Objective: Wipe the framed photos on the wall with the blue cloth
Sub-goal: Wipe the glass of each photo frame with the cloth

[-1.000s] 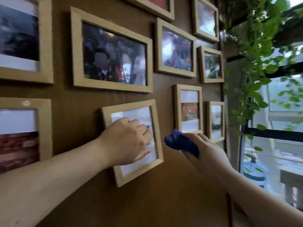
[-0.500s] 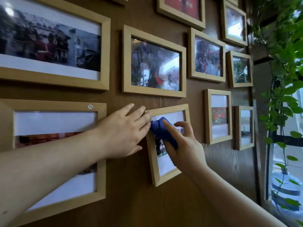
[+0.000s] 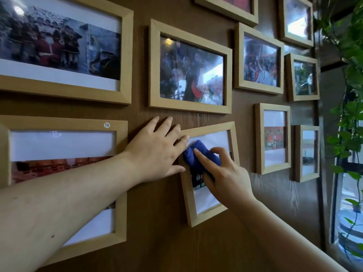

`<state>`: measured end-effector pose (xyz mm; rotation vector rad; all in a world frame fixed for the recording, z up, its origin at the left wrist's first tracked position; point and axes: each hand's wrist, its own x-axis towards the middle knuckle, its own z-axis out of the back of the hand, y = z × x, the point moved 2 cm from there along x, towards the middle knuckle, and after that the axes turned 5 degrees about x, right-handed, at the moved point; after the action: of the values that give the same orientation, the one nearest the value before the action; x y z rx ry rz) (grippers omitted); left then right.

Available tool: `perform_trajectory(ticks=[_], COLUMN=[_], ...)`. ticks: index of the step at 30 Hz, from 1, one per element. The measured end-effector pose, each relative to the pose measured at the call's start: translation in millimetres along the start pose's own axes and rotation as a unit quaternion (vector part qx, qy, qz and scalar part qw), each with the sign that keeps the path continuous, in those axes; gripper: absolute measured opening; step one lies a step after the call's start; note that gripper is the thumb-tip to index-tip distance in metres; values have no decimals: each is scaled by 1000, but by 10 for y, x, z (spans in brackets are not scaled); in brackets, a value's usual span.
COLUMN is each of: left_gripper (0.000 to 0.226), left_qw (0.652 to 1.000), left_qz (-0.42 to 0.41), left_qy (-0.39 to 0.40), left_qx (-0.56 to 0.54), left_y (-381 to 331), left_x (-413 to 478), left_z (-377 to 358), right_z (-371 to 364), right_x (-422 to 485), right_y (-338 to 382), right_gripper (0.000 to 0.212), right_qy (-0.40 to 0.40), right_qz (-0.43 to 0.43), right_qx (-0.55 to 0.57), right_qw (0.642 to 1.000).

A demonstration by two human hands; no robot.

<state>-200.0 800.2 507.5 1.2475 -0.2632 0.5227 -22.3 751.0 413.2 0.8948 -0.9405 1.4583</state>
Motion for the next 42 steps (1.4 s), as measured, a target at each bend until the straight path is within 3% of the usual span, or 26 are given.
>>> perform_trajectory(ticks=[12,18,24,31,34,38,42], left_gripper=[96,96,107,108,108,108,109], left_qw=[997,997,996,994,994,995,995], left_qz=[62,62,79,86,86,82,82], left_qy=[-1,-1,8,9,9,8,8], left_qx=[-48,-53,-51,-67,-63,-51,-50], left_y=[-182,-192,-248,-252,-255,-255,-249], left_x=[40,31,33,40,39,34,34], left_z=[-103,-135,-203,-204,-204,-208,-207], right_z=[-32,-142,-176,-220,-243,-228,-190], right_x=[81,-57,-199,-417,-425,-503,-566], right_y=[-433,-44,-116,-531,-383,-134,-360], right_gripper=[50,57,54,59,55,48,45], right_qy=[-54,-9,7,6,9,56,50], right_qz=[-144,-29,-21,-155,-120,19,-16], right_qx=[34,65,50,20,54,58,38], right_qw=[988,997,998,988,991,997,998])
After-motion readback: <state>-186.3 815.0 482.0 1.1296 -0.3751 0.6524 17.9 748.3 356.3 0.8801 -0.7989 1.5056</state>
